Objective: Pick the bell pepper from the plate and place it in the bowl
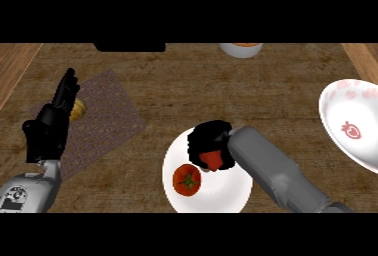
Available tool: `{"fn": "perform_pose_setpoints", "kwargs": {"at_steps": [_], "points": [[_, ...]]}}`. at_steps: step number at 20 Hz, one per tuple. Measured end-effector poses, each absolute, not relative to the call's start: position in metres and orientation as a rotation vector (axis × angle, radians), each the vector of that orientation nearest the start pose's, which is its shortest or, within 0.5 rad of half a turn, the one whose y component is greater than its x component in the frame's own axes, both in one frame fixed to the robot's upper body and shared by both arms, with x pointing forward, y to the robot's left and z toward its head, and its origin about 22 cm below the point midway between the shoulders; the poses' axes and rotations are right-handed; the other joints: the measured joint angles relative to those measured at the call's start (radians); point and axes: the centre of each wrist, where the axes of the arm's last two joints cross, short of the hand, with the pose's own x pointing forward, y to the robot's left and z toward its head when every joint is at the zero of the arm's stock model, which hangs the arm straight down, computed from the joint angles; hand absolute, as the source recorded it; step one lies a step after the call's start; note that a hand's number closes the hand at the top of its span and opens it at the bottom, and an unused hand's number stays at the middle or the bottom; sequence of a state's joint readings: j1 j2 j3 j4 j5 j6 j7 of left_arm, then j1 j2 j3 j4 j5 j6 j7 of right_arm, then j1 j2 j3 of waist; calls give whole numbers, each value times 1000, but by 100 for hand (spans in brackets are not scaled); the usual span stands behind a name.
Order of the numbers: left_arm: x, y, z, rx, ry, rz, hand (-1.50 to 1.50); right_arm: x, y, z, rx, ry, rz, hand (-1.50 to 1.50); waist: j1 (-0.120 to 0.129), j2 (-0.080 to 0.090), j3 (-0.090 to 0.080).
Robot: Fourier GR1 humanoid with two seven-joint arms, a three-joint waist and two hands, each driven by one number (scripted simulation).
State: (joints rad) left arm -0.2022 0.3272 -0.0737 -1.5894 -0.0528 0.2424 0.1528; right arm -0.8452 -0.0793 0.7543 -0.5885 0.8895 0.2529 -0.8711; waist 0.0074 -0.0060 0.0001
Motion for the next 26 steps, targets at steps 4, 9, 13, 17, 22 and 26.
{"fn": "perform_pose_setpoints", "kwargs": {"at_steps": [4, 9, 13, 17, 22, 26], "points": [[284, 270, 73, 408, -1637, -157, 0, 365, -88, -24, -332, 2215, -3074, 150, -25, -10, 0], [281, 281, 70, 444, -1606, -124, 0, 364, -104, -37, 234, 2772, -3174, 150, -78, -31, 0], [280, 283, 70, 446, -1599, -124, 0, 366, -104, -28, 817, 3225, -2937, 150, -72, -31, -1], [279, 284, 69, 441, -1593, -133, 0, 371, -95, 2, 1261, 3649, -2352, 150, -64, -35, -2], [278, 282, 68, 437, -1593, -128, 0, 365, -78, 37, 1708, 3870, -1651, 150, -66, -36, -3], [278, 283, 70, 443, -1596, -119, 0, 355, -70, 59, 2061, 3835, -1271, 150, -77, -33, -3]]}}
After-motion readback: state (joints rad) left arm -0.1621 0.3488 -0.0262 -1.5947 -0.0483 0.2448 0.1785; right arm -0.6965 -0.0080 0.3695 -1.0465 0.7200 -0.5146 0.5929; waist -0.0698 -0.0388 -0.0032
